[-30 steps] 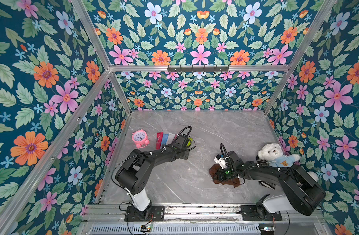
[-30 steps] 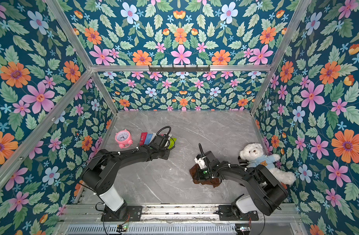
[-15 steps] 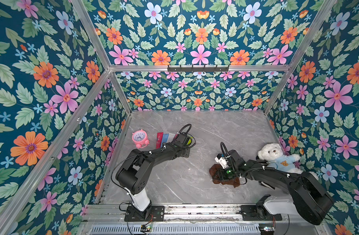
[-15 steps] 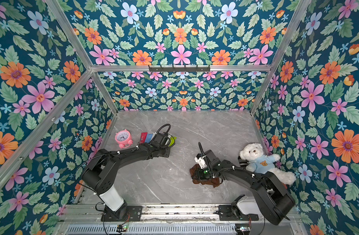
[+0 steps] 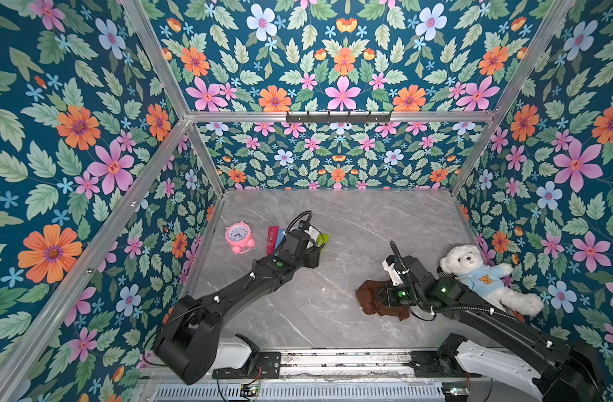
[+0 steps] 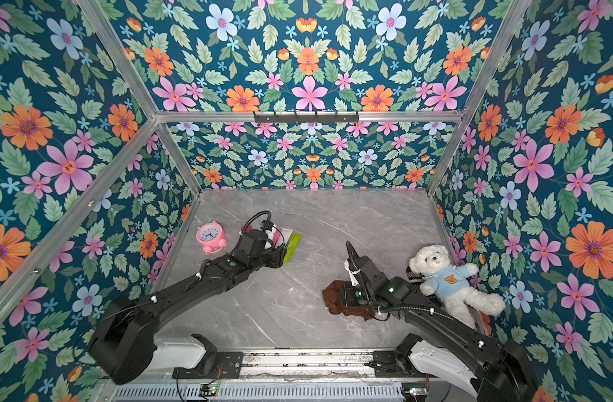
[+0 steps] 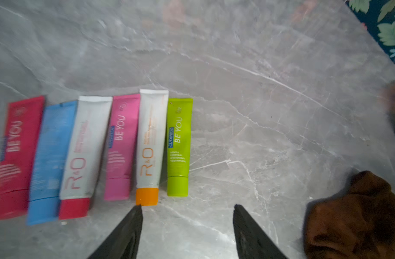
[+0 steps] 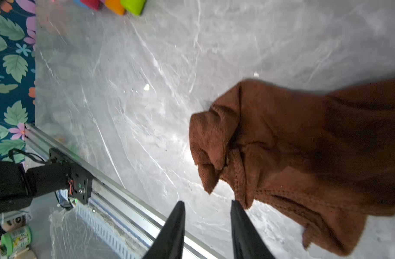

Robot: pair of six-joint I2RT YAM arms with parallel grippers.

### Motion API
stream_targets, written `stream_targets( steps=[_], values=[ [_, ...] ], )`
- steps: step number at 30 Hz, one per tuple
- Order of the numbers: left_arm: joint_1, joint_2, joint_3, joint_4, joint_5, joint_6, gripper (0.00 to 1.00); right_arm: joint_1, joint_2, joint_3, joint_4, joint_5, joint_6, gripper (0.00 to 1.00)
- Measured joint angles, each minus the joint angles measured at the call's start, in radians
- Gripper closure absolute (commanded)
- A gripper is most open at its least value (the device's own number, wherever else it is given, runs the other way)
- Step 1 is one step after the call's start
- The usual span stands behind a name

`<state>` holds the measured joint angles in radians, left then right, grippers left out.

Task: Wipe the surface of the toothpaste tube
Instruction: Reset both arms

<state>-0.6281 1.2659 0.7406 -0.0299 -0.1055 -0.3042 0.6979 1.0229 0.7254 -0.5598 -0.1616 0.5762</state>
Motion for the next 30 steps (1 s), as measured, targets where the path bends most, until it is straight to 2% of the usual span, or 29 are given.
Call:
stream_targets(
  steps=[3,7,9,13,15,19,21,24,27,28,30],
  values=[
    [0.021,-0.097,-0.061,0.066,-0.133,0.045,0.28,-0.064,0.026,0.067,0.021,0.044,-0.050,0.54],
    [0.132,-0.124,-0.074,0.157,-0.286,0.124,0.21,-0.264,-0.006,0.069,0.107,0.045,-0.116,0.35],
    [0.218,-0.116,-0.102,0.228,-0.319,0.159,0.16,-0.359,-0.018,0.062,0.174,0.043,-0.151,0.32],
    [0.377,-0.036,-0.184,0.400,-0.351,0.233,0.14,-0.500,0.012,0.029,0.316,0.070,-0.230,0.16],
    [0.428,0.031,-0.195,0.456,-0.356,0.257,0.14,-0.549,0.051,-0.006,0.400,0.091,-0.273,0.01],
    [0.534,0.153,-0.224,0.592,-0.338,0.262,0.12,-0.585,0.147,-0.166,0.656,0.203,-0.399,0.01],
    [0.562,0.199,-0.247,0.659,-0.289,0.261,0.11,-0.592,0.213,-0.239,0.793,0.269,-0.456,0.01],
    [0.575,0.275,-0.246,0.713,-0.195,0.265,0.09,-0.629,0.314,-0.248,0.906,0.321,-0.493,0.01],
    [0.579,0.294,-0.263,0.789,-0.113,0.282,0.07,-0.652,0.390,-0.279,1.069,0.351,-0.505,0.01],
    [0.580,0.291,-0.287,0.824,-0.095,0.285,0.02,-0.655,0.394,-0.294,1.085,0.348,-0.506,0.01],
    [0.589,0.283,-0.351,0.894,-0.056,0.288,0.01,-0.674,0.388,-0.346,1.163,0.337,-0.504,0.01]
  ],
)
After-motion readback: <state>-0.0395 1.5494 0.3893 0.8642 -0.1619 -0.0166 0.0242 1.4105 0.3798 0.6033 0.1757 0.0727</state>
